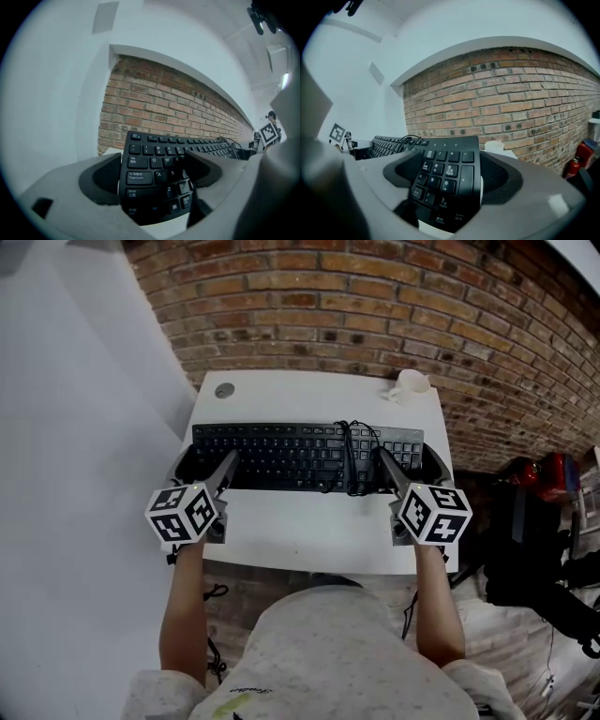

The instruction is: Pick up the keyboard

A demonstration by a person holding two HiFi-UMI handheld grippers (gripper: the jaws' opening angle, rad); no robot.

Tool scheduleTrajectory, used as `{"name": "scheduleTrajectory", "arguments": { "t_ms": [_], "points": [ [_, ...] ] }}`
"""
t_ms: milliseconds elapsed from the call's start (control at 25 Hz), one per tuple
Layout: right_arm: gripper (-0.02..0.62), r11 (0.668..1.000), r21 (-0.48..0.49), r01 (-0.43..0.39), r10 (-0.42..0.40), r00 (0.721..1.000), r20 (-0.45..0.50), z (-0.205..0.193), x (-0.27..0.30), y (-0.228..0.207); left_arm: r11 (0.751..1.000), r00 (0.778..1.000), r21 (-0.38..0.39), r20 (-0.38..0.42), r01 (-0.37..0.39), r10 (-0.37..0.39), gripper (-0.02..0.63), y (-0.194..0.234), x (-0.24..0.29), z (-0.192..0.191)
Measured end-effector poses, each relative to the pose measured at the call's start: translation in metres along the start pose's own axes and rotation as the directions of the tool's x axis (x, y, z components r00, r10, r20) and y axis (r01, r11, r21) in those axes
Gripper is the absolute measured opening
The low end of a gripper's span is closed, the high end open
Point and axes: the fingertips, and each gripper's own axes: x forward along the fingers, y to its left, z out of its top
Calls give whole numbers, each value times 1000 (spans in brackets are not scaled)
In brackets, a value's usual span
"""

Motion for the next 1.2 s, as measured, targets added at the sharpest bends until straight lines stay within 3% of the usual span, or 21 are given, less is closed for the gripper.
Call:
{"name": "scheduleTrajectory", "arguments": {
  "t_ms": [200, 520, 1200],
  "points": [
    [397, 1000, -1, -15, 15, 997, 75, 36, -23, 9, 999, 996, 51, 85, -6, 1, 413, -16, -24, 46],
    [394, 997, -82, -16, 31, 981, 192, 66, -48, 23, 998, 981, 57, 194, -1, -10, 416, -24, -49, 66],
    [394, 996, -92, -8, 29, 973, 230, 74, -60, 29, 998, 975, 66, 223, 2, -16, 416, -27, -59, 75]
  ]
}}
